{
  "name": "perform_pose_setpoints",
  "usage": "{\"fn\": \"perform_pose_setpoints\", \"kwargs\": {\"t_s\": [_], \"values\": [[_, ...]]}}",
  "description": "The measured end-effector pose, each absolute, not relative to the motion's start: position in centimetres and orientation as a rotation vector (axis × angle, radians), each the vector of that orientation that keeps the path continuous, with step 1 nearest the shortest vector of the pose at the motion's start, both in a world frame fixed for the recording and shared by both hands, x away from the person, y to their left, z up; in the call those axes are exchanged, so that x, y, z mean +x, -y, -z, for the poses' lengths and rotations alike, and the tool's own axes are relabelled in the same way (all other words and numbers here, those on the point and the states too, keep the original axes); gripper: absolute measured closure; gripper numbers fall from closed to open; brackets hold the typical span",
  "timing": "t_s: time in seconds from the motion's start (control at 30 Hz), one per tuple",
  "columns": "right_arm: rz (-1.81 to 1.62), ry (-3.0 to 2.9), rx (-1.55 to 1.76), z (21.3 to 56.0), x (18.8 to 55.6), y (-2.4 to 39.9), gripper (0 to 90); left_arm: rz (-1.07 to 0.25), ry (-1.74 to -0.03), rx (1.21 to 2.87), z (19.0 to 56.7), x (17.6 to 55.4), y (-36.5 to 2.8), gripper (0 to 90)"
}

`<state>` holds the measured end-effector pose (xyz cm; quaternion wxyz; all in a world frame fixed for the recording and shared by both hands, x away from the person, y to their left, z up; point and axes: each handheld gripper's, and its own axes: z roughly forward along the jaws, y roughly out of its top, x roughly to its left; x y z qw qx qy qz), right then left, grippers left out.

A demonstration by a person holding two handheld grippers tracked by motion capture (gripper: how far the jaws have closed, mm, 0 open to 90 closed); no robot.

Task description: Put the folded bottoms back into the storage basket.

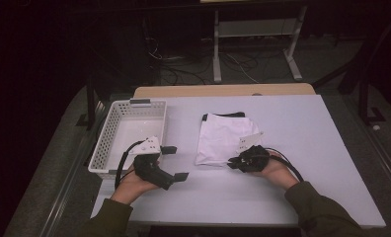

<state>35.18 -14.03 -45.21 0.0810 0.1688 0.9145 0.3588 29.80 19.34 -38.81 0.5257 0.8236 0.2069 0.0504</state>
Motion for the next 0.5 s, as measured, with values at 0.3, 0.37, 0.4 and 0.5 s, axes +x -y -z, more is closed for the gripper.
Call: {"fn": "perform_pose_setpoints", "kwargs": {"t_s": [0.3,0.37,0.4,0.5], "values": [[-1.093,-2.751,0.519,45.17,35.34,14.14,86.3,-0.120,-0.493,1.971,38.80,29.78,-19.31,0.0],[-1.109,-2.759,0.533,45.11,35.43,14.26,86.4,-0.119,-0.492,1.970,38.81,29.78,-19.31,0.0],[-1.118,-2.757,0.537,45.09,35.48,14.32,86.4,-0.119,-0.492,1.971,38.80,29.77,-19.30,0.0],[-1.151,-2.766,0.547,44.79,35.45,14.58,86.4,-0.118,-0.491,1.970,38.81,29.72,-19.25,0.0]]}}
